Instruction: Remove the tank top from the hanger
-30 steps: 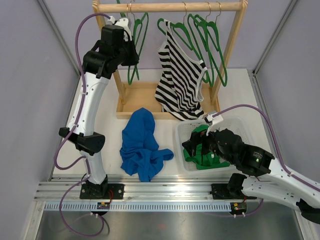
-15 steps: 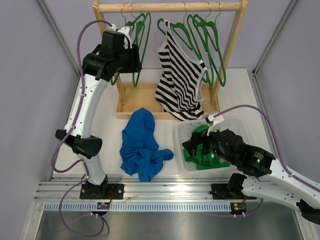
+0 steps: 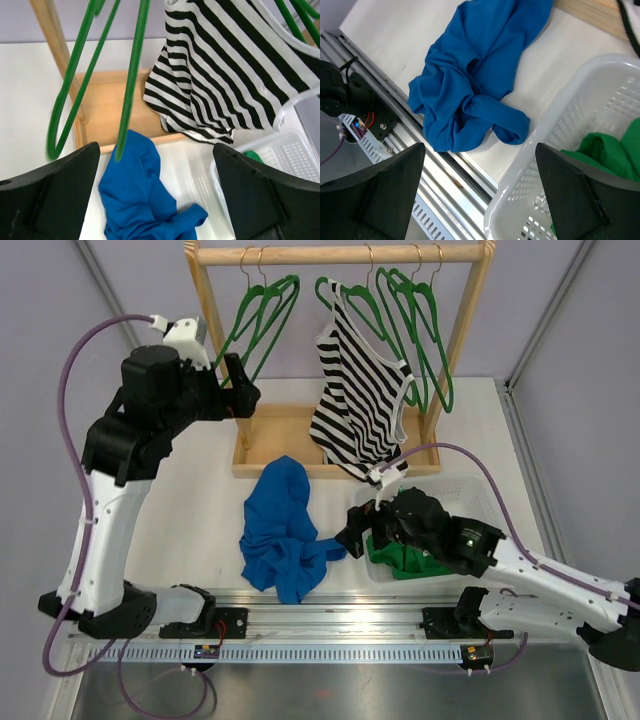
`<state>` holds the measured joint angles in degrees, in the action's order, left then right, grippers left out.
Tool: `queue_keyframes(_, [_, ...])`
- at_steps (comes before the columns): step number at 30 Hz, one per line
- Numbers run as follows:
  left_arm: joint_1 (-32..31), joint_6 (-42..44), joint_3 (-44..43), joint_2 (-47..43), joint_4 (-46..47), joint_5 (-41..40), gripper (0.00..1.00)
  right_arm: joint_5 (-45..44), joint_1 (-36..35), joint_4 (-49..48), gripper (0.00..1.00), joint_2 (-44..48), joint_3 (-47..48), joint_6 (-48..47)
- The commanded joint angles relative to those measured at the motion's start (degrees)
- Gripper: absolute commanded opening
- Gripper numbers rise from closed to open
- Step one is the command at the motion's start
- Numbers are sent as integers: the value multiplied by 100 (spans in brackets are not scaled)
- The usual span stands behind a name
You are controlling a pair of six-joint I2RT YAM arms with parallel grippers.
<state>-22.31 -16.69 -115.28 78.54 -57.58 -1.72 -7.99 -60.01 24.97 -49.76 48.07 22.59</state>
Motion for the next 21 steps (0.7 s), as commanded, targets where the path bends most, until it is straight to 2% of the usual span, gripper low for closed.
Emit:
queue_keyframes(1, [-19,-44,768,-898,484,-240,99,728,-28,-660,100,-779,280,-255])
queue_keyframes(6, [-19,-379,2708,-2297,950,-1031,99,449,-116,-1020,99,-2219,580,-281])
queue_keyframes(13, [-19,-397,4546,-4187,1441,-2690,99,-185,-538,-1135,99,-3757,1264,-62])
queue_keyframes(15, [-19,-335,4847,-4652,1644,-2904,99,-378,-652,-1144,100,-4241,1423,43])
queue_keyframes(21, [-11,-98,5710,-5051,1935,-3054,99,-370,-775,-1460,99,-5392,1854,97])
